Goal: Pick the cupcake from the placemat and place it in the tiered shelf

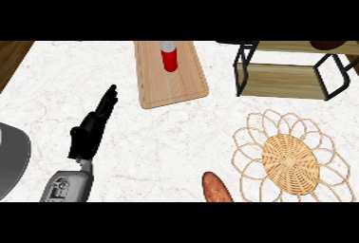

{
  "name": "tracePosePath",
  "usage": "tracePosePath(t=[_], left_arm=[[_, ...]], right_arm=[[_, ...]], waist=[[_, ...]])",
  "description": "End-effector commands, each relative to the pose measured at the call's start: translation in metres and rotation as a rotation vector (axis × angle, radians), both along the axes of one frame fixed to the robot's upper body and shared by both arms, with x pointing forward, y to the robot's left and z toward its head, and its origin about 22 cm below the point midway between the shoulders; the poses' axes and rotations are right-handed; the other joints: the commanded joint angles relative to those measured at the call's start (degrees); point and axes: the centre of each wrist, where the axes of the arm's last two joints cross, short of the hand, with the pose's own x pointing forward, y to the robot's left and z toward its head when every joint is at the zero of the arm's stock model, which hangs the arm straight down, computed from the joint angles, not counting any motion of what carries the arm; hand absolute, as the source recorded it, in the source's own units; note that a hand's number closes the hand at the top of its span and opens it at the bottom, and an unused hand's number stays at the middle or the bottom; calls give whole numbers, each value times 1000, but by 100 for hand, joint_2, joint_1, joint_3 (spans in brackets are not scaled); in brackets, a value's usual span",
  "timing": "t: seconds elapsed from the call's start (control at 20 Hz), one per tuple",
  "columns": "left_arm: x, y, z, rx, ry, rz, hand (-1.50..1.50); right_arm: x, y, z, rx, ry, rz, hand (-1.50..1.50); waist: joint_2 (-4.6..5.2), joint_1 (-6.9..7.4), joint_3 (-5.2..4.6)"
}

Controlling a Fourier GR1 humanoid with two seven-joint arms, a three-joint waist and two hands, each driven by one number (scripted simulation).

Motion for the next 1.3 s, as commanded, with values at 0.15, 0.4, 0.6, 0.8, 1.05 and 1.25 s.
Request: tracePosePath(t=[0.15,0.4,0.6,0.8,1.05,1.25], left_arm=[[5,2,-1,-16,12,21,0],[-2,4,0,2,22,10,0],[-8,14,-3,-18,6,18,0],[-8,16,3,-14,13,30,0],[-10,16,11,-11,15,37,0],[-15,4,-9,12,-2,34,0]], right_arm=[[-36,-25,56,189,-249,-11,-150],[-79,-65,77,253,-260,-131,-150],[-111,-89,80,357,-143,-178,-150],[-155,-132,66,316,2,-205,-150],[-228,-171,83,279,24,-197,-150],[-268,-201,61,313,43,-161,-150]], waist=[[-21,-63,0],[-38,-105,-1],[-63,-173,-3],[-69,-266,4],[-57,-217,7],[-33,-187,5]])
